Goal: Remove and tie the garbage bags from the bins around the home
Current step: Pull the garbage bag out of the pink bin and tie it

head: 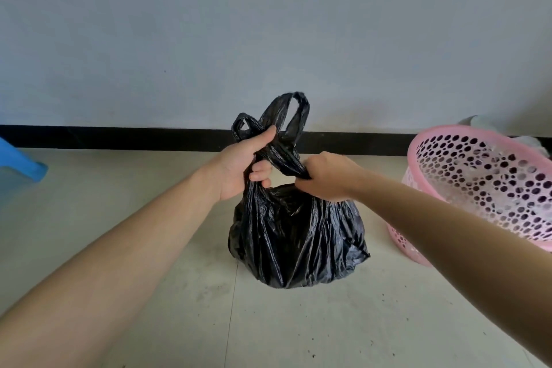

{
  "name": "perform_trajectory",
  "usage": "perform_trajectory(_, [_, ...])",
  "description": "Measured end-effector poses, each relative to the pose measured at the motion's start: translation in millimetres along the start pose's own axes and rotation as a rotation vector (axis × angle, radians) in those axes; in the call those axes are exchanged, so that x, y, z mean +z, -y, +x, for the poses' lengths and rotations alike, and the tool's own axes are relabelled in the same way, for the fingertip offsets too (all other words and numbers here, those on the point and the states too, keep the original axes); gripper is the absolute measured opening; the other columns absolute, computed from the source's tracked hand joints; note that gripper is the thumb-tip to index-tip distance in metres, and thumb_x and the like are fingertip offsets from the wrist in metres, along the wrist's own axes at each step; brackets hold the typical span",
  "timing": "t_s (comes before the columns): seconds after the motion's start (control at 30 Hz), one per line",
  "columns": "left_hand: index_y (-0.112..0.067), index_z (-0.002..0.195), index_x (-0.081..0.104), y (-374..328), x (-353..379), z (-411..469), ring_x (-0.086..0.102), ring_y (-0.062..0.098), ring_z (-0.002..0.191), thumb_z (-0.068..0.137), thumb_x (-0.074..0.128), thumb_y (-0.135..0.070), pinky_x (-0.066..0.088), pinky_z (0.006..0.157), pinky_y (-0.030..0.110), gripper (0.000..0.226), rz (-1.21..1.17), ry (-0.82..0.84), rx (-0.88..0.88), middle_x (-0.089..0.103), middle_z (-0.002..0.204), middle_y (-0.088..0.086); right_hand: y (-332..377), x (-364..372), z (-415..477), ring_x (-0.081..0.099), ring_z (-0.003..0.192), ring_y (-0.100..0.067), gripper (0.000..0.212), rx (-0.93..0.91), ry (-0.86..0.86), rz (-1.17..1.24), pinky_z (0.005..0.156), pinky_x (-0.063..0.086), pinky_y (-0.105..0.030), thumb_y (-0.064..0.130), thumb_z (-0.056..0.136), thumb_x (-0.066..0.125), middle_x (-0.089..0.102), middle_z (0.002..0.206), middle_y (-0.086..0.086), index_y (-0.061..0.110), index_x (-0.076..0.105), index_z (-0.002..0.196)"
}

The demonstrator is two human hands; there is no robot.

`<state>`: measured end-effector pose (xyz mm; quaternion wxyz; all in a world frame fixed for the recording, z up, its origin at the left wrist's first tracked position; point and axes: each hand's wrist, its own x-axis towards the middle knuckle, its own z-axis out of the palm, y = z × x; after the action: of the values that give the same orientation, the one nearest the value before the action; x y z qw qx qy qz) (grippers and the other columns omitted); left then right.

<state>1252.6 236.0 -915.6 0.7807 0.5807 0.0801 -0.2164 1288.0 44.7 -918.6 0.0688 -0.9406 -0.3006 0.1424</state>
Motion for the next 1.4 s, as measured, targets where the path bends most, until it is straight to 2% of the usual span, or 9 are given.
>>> perform_trajectory(0.07, [-0.017,0.077,0.064,-2,-1,-2,0.027,0.015,0.045,0.096,0.057,-0.051,0.041,0.062,0.031,0.039,-0.024,0.033,-0.013,0.027,0.047,-0.003,-8,0,2,0.063,0.086,-0.016,0.034,0.02,0.107,0.26,0.078,0.05,-0.028,0.051,0.088,0.066,0.064,0.092,0.006,0.025,0.057,0.108])
perform_trajectory(0.17, [-0.02,0.063,0.067,-3,-3,-5,0.028,0.018,0.052,0.099,0.05,-0.052,0.041,0.067,0.032,0.051,0.012,0.057,-0.013,0.034,0.046,-0.002,-18,-8,-2,0.053,0.119,-0.013,0.104,0.062,0.173,0.682,0.105,0.04,-0.035,0.08,0.064,0.068,0.052,0.132,0.006,0.028,0.033,0.147])
perform_trajectory(0.37, [-0.019,0.085,0.063,-5,-5,-7,0.029,0.016,0.05,0.089,0.067,-0.052,0.038,0.065,0.033,0.034,0.07,-0.015,0.046,0.039,0.051,-0.002,-20,-35,7,0.061,0.09,-0.013,0.079,0.066,-0.156,1.287,0.081,0.047,-0.03,0.081,0.075,0.051,0.062,0.127,0.003,0.035,0.049,0.138])
perform_trajectory(0.53, [-0.013,0.088,0.066,-1,-1,-7,0.035,0.017,0.05,0.093,0.063,-0.048,0.037,0.065,0.033,0.036,0.15,-0.029,0.049,0.053,0.055,0.002,-13,-44,11,0.053,0.06,-0.005,0.015,-0.013,-0.37,1.241,0.058,0.043,-0.021,0.033,0.093,0.067,0.071,0.088,0.001,0.019,0.073,0.096])
perform_trajectory(0.7, [-0.016,0.115,0.07,4,-13,2,0.046,0.011,0.052,0.095,0.058,-0.045,0.041,0.059,0.025,0.038,-0.083,-0.028,0.108,0.076,0.098,0.01,-22,-49,7,0.061,0.069,-0.008,0.012,-0.031,-0.538,1.289,0.071,0.054,-0.021,0.02,0.095,0.066,0.069,0.08,0.001,0.014,0.074,0.089])
perform_trajectory(0.8, [-0.013,0.115,0.069,4,-22,7,0.055,0.01,0.059,0.096,0.059,-0.037,0.044,0.053,0.021,0.033,-0.178,-0.076,0.16,0.074,0.116,0.015,-26,-51,0,0.069,0.073,-0.011,0.007,0.01,-0.334,1.426,0.073,0.059,-0.021,0.012,0.092,0.067,0.074,0.084,-0.004,0.007,0.072,0.095])
perform_trajectory(1.03, [-0.009,0.104,0.07,3,-26,10,0.063,0.009,0.061,0.087,0.064,-0.004,0.043,0.052,0.019,0.019,-0.254,-0.159,0.207,0.076,0.101,0.013,-25,-16,-6,0.072,0.102,-0.027,0.023,0.19,0.383,1.137,0.088,0.059,-0.032,0.008,0.088,0.069,0.074,0.107,-0.016,0.001,0.067,0.111])
perform_trajectory(1.3, [-0.007,0.097,0.072,-6,-29,3,0.059,0.014,0.061,0.09,0.059,0.003,0.05,0.064,0.028,0.018,-0.067,-0.097,0.265,0.069,0.079,0.006,-24,-7,8,0.051,0.125,-0.022,0.065,0.155,-0.111,0.884,0.11,0.042,-0.044,0.036,0.082,0.078,0.05,0.133,-0.003,0.024,0.042,0.135])
perform_trajectory(1.4, [-0.012,0.092,0.074,-7,-22,-1,0.06,0.018,0.061,0.088,0.061,-0.001,0.051,0.068,0.031,0.017,0.065,-0.01,0.263,0.068,0.073,0.007,-20,-6,6,0.036,0.137,-0.015,0.087,0.052,-0.065,0.815,0.112,0.031,-0.038,0.033,0.079,0.081,0.036,0.149,0.001,0.04,0.028,0.148])
